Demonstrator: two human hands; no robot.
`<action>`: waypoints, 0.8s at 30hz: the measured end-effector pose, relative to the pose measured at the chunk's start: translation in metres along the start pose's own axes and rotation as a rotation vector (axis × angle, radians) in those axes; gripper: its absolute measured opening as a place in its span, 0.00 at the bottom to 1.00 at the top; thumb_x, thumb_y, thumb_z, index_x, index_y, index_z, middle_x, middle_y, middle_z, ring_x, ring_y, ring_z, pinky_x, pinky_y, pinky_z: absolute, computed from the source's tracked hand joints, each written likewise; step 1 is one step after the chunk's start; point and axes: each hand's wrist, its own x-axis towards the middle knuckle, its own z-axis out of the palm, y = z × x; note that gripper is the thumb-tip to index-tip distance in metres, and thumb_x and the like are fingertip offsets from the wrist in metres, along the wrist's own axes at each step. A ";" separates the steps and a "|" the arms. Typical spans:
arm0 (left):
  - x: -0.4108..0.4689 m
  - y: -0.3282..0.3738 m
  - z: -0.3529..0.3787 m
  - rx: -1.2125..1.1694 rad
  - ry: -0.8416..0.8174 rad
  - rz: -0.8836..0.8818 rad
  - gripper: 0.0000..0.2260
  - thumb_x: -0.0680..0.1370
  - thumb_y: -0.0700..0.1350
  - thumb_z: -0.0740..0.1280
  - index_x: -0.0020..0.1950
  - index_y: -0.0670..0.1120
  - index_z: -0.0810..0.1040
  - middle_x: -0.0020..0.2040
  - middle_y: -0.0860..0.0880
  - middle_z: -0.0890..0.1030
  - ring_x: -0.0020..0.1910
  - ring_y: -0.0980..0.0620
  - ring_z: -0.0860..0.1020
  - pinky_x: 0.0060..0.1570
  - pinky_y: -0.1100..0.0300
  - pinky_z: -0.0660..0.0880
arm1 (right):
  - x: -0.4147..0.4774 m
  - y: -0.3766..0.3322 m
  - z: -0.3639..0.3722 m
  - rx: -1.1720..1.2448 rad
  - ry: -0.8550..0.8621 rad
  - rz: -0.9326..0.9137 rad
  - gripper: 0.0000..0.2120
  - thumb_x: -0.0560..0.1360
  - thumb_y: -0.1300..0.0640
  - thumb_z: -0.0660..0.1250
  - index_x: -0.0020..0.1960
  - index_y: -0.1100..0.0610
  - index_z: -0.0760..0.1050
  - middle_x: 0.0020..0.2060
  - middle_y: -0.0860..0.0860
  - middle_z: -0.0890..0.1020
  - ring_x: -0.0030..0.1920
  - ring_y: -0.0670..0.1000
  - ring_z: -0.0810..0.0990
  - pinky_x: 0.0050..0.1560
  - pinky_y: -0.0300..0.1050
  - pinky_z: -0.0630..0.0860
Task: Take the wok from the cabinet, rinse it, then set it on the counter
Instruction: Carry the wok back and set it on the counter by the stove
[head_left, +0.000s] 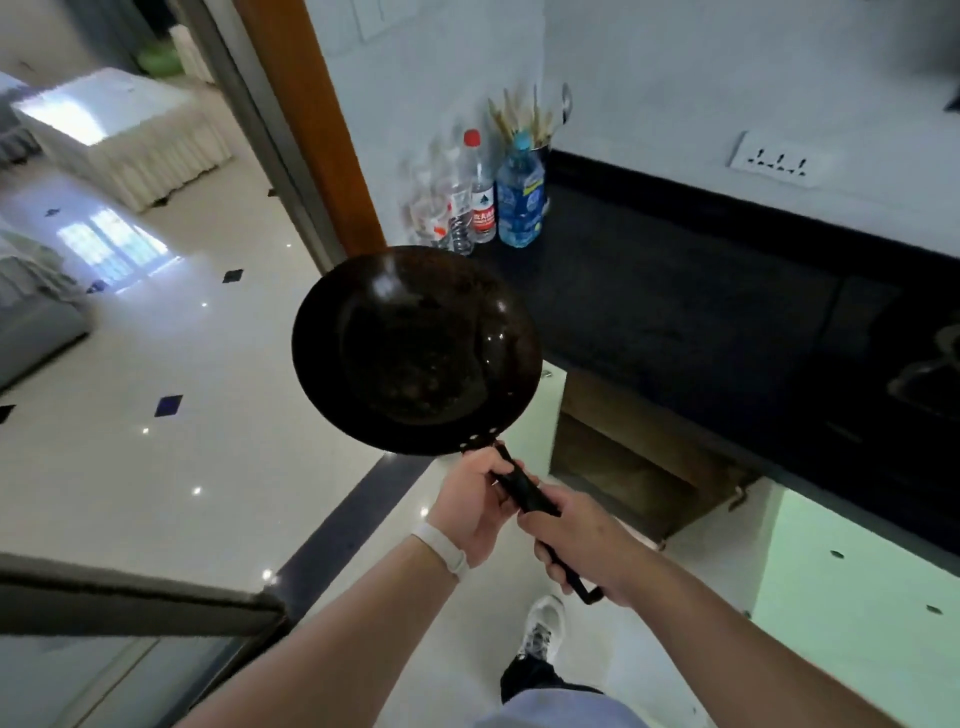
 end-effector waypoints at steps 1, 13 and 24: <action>0.012 0.007 0.006 0.031 -0.010 -0.013 0.14 0.71 0.36 0.61 0.56 0.40 0.71 0.44 0.43 0.76 0.47 0.42 0.77 0.50 0.51 0.76 | 0.008 -0.005 -0.008 0.016 0.012 -0.003 0.07 0.81 0.58 0.64 0.58 0.56 0.75 0.28 0.51 0.75 0.25 0.50 0.71 0.27 0.46 0.69; 0.106 0.050 0.110 0.262 -0.227 -0.148 0.14 0.72 0.34 0.58 0.56 0.41 0.71 0.46 0.43 0.75 0.45 0.44 0.80 0.50 0.51 0.78 | 0.040 -0.039 -0.096 0.179 0.280 -0.018 0.09 0.80 0.55 0.66 0.57 0.57 0.76 0.31 0.54 0.78 0.25 0.49 0.74 0.27 0.45 0.73; 0.200 0.071 0.168 0.377 -0.476 -0.369 0.13 0.74 0.30 0.55 0.55 0.41 0.71 0.46 0.42 0.74 0.46 0.42 0.77 0.52 0.48 0.76 | 0.092 -0.059 -0.124 0.350 0.671 0.103 0.07 0.79 0.57 0.64 0.53 0.60 0.77 0.30 0.56 0.77 0.25 0.52 0.73 0.28 0.48 0.75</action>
